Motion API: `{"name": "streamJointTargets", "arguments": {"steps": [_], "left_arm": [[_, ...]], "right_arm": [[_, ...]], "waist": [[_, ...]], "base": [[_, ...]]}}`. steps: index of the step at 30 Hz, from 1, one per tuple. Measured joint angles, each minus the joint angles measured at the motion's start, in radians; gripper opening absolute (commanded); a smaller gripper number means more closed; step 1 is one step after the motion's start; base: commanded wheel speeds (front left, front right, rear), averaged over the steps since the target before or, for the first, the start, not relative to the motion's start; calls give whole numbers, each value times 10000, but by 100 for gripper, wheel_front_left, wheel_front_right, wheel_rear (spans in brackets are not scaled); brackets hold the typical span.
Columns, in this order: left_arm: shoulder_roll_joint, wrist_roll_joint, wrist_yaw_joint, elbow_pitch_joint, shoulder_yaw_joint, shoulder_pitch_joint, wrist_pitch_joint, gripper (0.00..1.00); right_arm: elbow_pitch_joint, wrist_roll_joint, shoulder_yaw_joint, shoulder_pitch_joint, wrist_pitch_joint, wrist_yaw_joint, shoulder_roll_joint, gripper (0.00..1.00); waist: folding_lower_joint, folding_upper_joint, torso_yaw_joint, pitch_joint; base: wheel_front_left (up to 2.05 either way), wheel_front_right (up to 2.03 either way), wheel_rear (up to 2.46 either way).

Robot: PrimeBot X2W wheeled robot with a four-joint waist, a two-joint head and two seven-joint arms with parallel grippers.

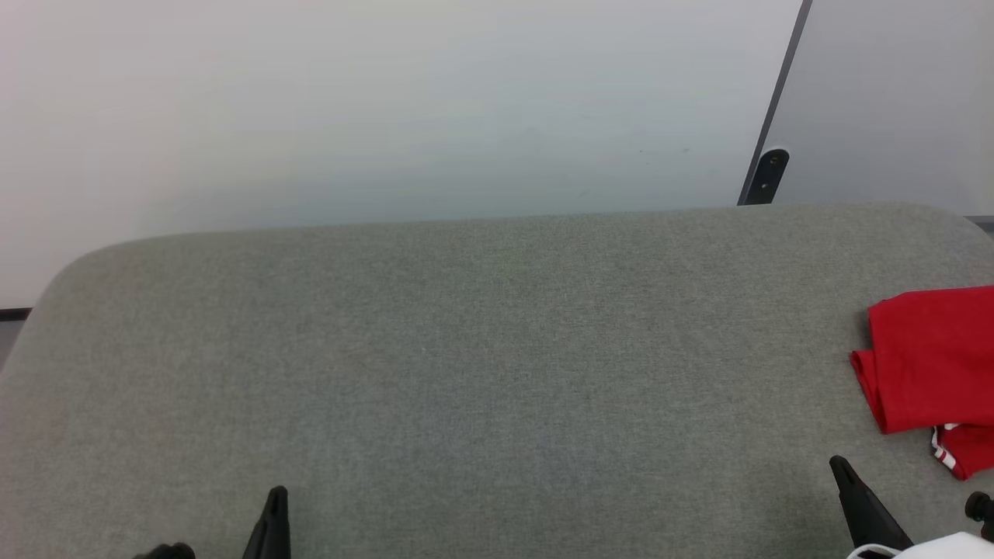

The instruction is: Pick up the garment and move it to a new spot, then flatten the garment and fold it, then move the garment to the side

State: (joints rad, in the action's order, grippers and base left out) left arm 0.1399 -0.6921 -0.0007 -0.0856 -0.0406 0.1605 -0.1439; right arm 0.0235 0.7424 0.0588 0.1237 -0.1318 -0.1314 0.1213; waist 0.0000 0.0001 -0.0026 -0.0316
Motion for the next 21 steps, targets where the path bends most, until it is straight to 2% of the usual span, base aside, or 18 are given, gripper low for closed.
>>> {"name": "streamJointTargets", "arguments": {"steps": [21], "left_arm": [[-161,-2761,-357,-445,318,-762,646,0]], "right_arm": [[648,2514,165,-678,58,2,-203,0]], "waist": [[0,0,6,73]], "base": [[0,0,0]]}}
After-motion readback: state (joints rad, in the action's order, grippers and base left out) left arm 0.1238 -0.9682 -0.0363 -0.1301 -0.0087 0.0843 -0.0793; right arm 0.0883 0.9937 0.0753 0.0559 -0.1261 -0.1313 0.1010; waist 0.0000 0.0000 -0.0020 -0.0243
